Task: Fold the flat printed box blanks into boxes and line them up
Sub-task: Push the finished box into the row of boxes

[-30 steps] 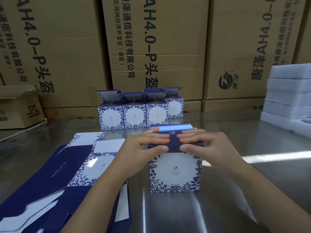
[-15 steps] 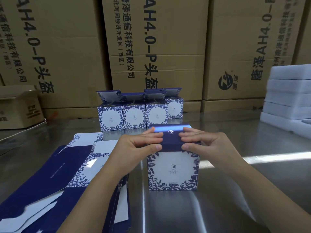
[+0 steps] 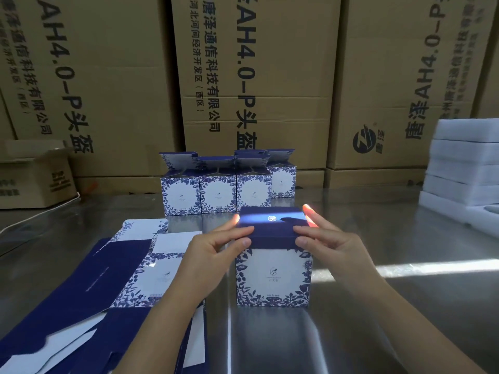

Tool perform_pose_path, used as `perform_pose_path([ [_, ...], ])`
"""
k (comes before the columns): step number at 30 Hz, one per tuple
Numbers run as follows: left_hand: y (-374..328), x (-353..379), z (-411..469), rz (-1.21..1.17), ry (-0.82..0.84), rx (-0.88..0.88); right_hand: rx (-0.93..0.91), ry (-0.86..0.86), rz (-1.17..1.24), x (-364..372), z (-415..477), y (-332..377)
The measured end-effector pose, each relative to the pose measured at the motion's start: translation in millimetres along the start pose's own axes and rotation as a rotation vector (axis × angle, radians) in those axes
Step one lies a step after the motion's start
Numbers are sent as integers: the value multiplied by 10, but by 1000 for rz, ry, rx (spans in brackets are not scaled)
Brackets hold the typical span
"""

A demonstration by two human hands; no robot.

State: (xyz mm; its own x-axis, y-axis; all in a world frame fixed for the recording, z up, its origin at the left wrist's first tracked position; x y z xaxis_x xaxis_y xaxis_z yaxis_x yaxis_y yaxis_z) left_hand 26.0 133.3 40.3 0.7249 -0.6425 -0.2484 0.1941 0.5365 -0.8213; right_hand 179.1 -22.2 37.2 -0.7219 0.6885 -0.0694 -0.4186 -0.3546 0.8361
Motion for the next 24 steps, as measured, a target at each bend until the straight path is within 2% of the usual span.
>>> perform_pose_path([
  [5,-59,10,17,145,13,-66,93,45,-122,-119,15,-70],
  [8,-128,72,154,284,55,-86,127,-42,-126,-239,91,-123],
  [11,-276,268,423,389,12,39,130,-167,-121,-459,316,-88],
  [15,-321,642,1011,457,-17,148,50,-257,-260,-873,814,-58],
  [18,-185,963,1527,592,13,169,70,-323,-302,-1114,1195,-274],
  [24,181,1259,2547,869,-31,195,83,-385,-387,-1275,2029,-931],
])
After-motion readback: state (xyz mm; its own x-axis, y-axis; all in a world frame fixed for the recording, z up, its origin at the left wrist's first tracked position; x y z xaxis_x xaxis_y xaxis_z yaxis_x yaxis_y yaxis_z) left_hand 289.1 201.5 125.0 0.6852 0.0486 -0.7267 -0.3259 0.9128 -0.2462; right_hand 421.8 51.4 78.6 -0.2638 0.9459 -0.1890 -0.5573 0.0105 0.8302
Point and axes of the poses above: each hand's wrist, its own z-axis towards the middle knuckle, its own x-axis out of the palm, y = z × x, the point moved 5 cm from there along z, towards the middle knuckle, and after that the axes turned 1 degree about -x, right-handed, at the moved point
